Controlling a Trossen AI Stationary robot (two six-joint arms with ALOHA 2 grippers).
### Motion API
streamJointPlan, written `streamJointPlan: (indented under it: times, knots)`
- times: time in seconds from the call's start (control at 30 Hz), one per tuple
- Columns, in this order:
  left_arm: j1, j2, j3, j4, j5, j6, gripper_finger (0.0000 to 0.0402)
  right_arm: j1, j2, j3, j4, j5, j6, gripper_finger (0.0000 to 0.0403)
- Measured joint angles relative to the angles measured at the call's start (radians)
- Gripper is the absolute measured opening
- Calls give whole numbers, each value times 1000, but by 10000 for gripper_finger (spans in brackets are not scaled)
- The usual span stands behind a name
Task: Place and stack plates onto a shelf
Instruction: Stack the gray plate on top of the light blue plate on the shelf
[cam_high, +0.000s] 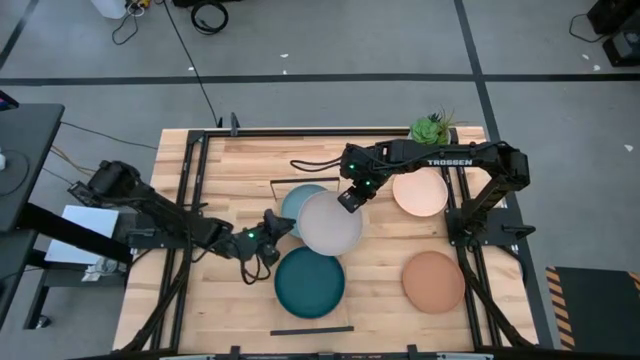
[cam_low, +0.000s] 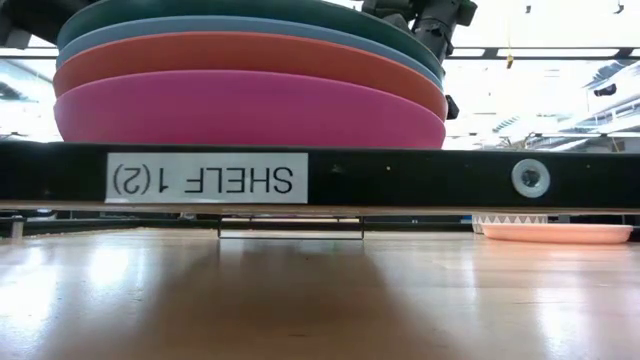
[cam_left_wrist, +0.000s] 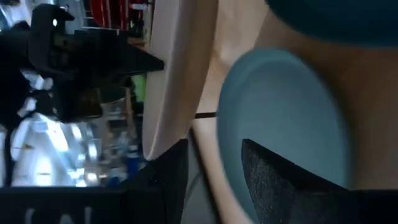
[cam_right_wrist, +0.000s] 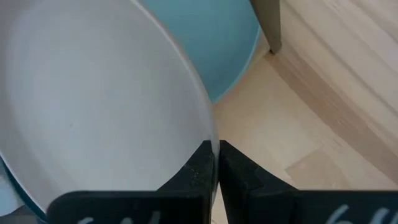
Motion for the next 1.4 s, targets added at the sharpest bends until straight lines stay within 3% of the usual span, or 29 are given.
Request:
streamJointPlan:
  times: [0.17, 0.3, 0.47, 0.63, 0.97, 1.2, 1.4]
  knots:
    - [0, 52, 17, 173, -107, 176, 155, 0, 0, 0, 1, -1, -5, 23]
    - [0, 53, 23, 192, -108, 253, 155, 0, 0, 0, 2, -1, -16, 23]
    - [0, 52, 24, 226, -187, 256, 155, 0, 0, 0, -3, -1, -27, 23]
    - [0, 51, 24, 223, -194, 257, 155, 0, 0, -1, -12, -13, -27, 23]
    - [7, 51, 24, 210, -68, 299, 155, -1, 0, -1, 9, -16, -26, 23]
    - [48, 51, 24, 192, 53, 357, 155, 0, 0, 0, 55, -79, -26, 23]
    - [50, 51, 24, 212, 98, 359, 155, 0, 0, 0, 75, -85, -28, 23]
